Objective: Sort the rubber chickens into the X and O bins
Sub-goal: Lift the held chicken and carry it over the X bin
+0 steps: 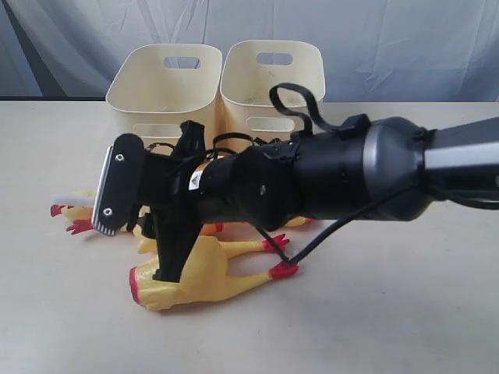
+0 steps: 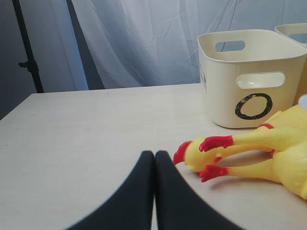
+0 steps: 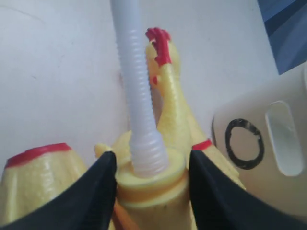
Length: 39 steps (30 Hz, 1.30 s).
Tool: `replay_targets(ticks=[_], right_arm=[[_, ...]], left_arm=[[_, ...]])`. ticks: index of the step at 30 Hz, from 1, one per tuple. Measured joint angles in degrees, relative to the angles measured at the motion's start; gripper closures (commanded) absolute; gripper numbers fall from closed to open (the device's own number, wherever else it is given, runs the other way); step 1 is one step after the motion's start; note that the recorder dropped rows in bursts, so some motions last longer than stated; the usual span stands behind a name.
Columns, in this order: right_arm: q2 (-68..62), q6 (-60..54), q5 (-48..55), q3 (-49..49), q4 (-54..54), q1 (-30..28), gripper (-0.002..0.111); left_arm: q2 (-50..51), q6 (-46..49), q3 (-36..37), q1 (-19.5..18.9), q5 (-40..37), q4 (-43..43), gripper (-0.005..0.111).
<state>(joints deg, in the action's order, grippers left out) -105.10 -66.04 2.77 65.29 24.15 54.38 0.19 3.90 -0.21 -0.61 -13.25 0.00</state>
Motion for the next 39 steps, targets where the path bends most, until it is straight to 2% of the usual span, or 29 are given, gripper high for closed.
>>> replay_targets(ticks=[9, 20, 24, 32, 35, 39], right_arm=[[6.8, 0.0, -2.8, 0.0, 0.2, 0.0, 0.109], [8.1, 0.1, -24.7, 0.0, 8.0, -0.5, 0.109], [8.1, 0.1, -28.2, 0.0, 12.3, -3.1, 0.109], [8.1, 0.1, -28.7, 0.0, 16.6, -9.7, 0.109], [8.1, 0.2, -28.7, 0.0, 16.4, -12.1, 0.109], [8.1, 8.8, -29.0, 0.0, 9.5, -15.9, 0.109]], left_arm=[[0.0, 0.0, 0.0, 0.0, 0.0, 0.0, 0.107], [0.0, 0.0, 0.0, 0.0, 0.0, 0.0, 0.107], [0.0, 0.0, 0.0, 0.0, 0.0, 0.0, 0.107], [0.0, 0.0, 0.0, 0.0, 0.0, 0.0, 0.107], [0.0, 0.0, 0.0, 0.0, 0.0, 0.0, 0.107], [0.0, 0.0, 0.0, 0.0, 0.0, 0.0, 0.107]])
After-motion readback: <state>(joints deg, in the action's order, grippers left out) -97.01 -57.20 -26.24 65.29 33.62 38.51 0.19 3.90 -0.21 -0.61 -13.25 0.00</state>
